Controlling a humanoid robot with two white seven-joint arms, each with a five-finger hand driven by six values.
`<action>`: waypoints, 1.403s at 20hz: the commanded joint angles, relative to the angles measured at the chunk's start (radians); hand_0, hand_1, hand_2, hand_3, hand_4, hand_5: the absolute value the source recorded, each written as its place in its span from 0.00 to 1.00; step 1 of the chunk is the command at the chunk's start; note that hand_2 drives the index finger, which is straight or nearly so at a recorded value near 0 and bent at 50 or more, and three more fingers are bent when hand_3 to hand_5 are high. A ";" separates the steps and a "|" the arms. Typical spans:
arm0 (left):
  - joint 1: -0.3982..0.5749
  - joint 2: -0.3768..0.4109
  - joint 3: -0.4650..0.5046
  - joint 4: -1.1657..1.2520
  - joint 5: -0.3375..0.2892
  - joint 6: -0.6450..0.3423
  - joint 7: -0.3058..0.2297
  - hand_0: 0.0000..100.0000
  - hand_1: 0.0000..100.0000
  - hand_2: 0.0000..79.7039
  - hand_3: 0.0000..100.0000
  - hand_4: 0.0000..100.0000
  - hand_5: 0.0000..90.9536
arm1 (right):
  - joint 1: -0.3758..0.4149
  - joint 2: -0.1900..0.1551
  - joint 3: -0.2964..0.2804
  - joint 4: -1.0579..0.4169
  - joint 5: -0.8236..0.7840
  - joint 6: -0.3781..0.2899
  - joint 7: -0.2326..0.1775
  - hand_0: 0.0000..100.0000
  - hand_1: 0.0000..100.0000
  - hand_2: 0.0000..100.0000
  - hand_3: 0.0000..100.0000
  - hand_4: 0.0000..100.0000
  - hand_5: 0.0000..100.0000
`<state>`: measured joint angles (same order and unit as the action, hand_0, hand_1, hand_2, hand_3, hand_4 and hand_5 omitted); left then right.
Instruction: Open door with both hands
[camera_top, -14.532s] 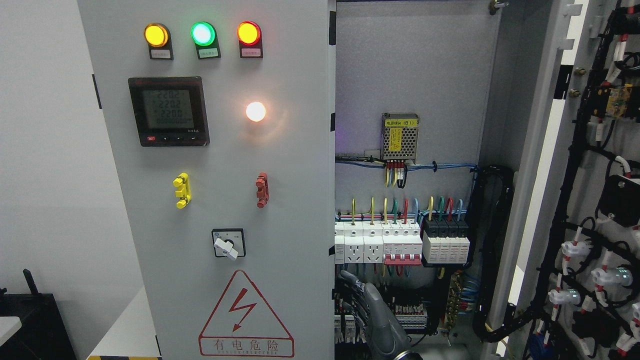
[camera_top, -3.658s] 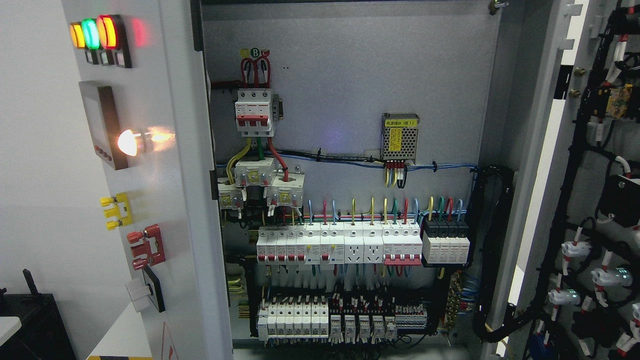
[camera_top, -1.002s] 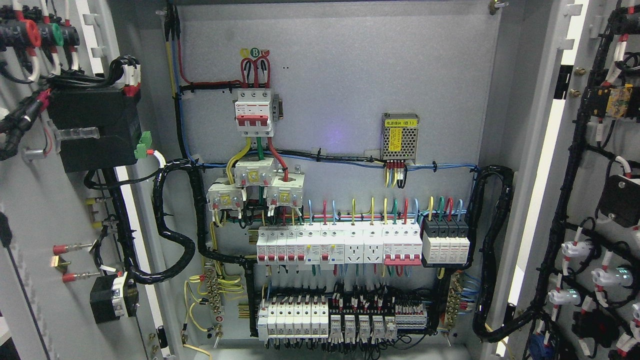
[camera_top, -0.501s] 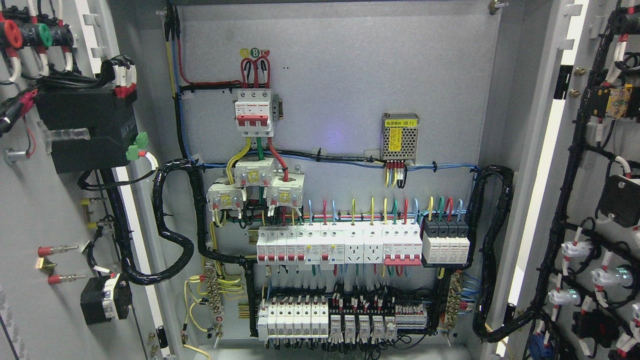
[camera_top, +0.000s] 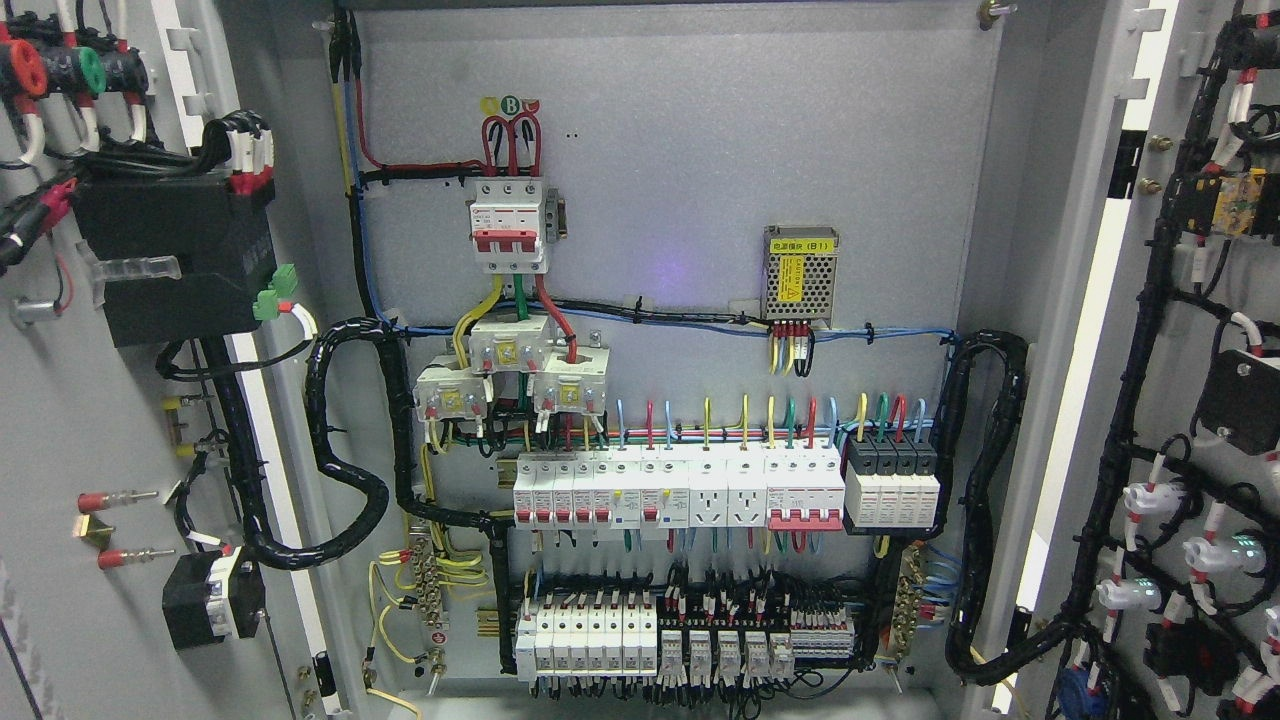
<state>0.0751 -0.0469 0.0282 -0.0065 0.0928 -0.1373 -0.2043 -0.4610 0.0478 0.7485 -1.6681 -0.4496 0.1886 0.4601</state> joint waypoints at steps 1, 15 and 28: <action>0.066 -0.001 -0.091 -0.171 -0.007 0.001 -0.001 0.00 0.00 0.00 0.00 0.03 0.00 | 0.065 -0.074 -0.107 0.054 0.054 -0.069 -0.029 0.00 0.00 0.00 0.00 0.00 0.00; 0.364 0.104 -0.234 -1.124 -0.090 0.001 -0.006 0.00 0.00 0.00 0.00 0.03 0.00 | 0.326 -0.166 -0.228 0.027 0.055 -0.250 -0.067 0.00 0.00 0.00 0.00 0.00 0.00; 0.457 0.281 -0.326 -1.601 -0.082 -0.154 -0.006 0.00 0.00 0.00 0.00 0.03 0.00 | 0.634 -0.279 -0.323 -0.019 0.065 -0.624 -0.110 0.00 0.00 0.00 0.00 0.00 0.00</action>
<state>0.4912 0.0820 -0.2130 -1.1910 0.0013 -0.2003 -0.2122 0.0367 -0.1402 0.5175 -1.6553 -0.3924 -0.3759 0.3504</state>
